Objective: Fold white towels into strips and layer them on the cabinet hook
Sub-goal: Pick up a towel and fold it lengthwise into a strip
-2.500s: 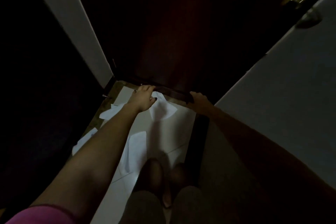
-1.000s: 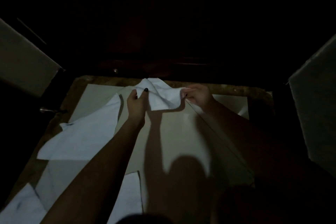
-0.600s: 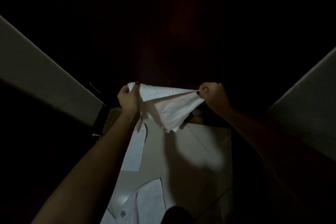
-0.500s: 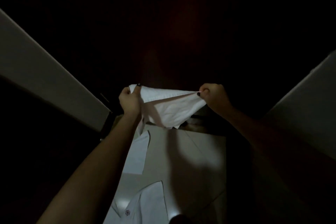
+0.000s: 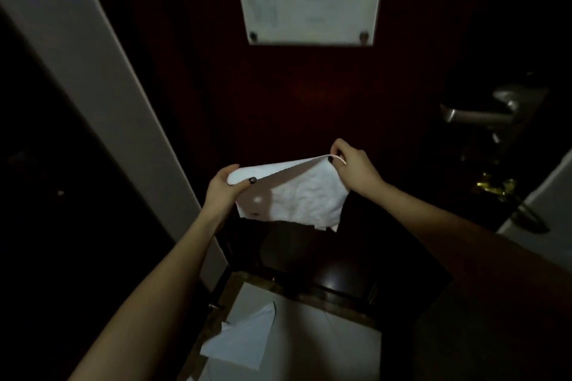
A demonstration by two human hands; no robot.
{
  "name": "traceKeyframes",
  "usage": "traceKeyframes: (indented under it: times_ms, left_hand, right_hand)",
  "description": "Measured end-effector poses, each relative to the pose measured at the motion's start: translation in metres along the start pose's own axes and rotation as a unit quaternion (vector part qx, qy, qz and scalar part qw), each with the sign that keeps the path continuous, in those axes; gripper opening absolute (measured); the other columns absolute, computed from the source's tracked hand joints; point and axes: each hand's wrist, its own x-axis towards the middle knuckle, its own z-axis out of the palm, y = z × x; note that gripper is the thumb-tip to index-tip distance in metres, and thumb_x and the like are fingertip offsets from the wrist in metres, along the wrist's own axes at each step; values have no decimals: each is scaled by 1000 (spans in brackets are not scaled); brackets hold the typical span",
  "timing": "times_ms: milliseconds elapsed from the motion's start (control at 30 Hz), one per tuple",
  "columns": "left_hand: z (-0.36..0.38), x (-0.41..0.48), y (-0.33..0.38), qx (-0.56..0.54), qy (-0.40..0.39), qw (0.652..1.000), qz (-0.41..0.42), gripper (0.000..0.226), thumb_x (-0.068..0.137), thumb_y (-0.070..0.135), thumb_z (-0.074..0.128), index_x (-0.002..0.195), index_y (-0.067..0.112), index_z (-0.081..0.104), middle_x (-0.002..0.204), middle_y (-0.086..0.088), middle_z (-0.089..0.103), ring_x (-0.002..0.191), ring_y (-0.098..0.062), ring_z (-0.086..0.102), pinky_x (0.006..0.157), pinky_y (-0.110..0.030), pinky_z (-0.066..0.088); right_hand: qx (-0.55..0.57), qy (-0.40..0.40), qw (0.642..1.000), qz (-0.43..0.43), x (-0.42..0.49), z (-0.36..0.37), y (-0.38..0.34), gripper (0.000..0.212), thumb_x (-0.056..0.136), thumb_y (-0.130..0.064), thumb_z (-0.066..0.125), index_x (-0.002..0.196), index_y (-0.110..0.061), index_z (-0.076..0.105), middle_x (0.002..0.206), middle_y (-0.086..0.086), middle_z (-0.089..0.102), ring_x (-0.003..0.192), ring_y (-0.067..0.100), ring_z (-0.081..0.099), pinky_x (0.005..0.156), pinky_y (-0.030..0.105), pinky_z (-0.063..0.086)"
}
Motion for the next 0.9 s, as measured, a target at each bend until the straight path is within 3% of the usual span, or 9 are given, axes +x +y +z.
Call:
traceKeyframes:
  times_ms: [167, 333, 433, 533, 600, 667, 767, 833, 900]
  left_hand:
    - [-79, -19, 54, 115, 73, 985, 103, 33, 84, 23, 75, 114, 17, 64, 112, -2, 63, 103, -20, 61, 84, -34, 50]
    - [-150, -63, 74, 267, 102, 943, 170, 36, 84, 16, 75, 117, 8, 61, 113, -2, 52, 89, -16, 61, 81, -26, 46]
    - [-193, -96, 80, 302, 171, 926, 149, 11, 92, 12, 62, 93, 7, 72, 90, -6, 70, 82, -19, 66, 75, -33, 49]
    - [-234, -141, 78, 308, 194, 928, 77, 25, 98, 22, 56, 78, 13, 69, 75, -2, 69, 69, -14, 67, 65, -35, 51]
    - [-255, -174, 71, 341, 234, 909, 48, 29, 99, 31, 54, 82, 15, 70, 82, -1, 60, 73, -16, 59, 63, -34, 46]
    - [-271, -210, 63, 315, 302, 899, 25, 30, 98, 30, 56, 83, 10, 71, 87, -1, 52, 77, -17, 55, 65, -33, 44]
    - [-294, -267, 49, 236, 384, 893, -15, 33, 95, 23, 61, 69, 4, 68, 70, 2, 59, 67, -15, 62, 65, -32, 51]
    - [-311, -304, 42, 188, 411, 891, -39, 28, 93, 20, 64, 68, 8, 68, 59, 1, 62, 58, -14, 66, 59, -31, 55]
    - [-326, -339, 37, 122, 444, 886, -54, 19, 91, 15, 67, 73, 8, 70, 64, -2, 66, 55, -13, 68, 53, -24, 53]
  right_hand:
    - [-15, 5, 997, -75, 16, -23, -86, 8, 94, -19, 51, 86, -21, 51, 62, 3, 56, 52, 19, 49, 49, 30, 34]
    - [-34, -52, 991, -120, 21, -4, -142, 6, 89, -14, 52, 84, -17, 52, 65, 2, 58, 60, 24, 55, 55, 33, 39]
    - [3, -82, 987, -140, 15, 19, -175, 8, 90, -14, 56, 82, -16, 55, 61, 1, 55, 56, 18, 52, 55, 30, 37]
    - [62, -132, 977, -155, 2, 46, -210, 9, 89, -10, 59, 91, -20, 60, 51, -6, 49, 44, 7, 43, 50, 24, 35]
    - [123, -224, 951, -175, -16, 64, -235, 29, 89, -5, 58, 110, -23, 64, 56, -11, 59, 46, 1, 48, 51, 17, 42]
    - [159, -331, 908, -201, -38, 84, -263, 37, 90, 0, 57, 122, -16, 67, 75, -5, 64, 63, 0, 52, 60, 13, 46]
    - [142, -456, 848, -229, -79, 116, -309, 25, 90, 2, 58, 105, -10, 74, 80, 11, 57, 63, 6, 50, 56, 13, 45]
    - [143, -522, 806, -239, -108, 137, -342, 20, 88, 3, 63, 98, -12, 72, 87, 11, 68, 71, 7, 62, 65, 15, 52]
    - [148, -577, 760, -261, -139, 155, -376, 24, 85, 5, 67, 102, -11, 69, 81, 4, 71, 79, 9, 68, 74, 18, 56]
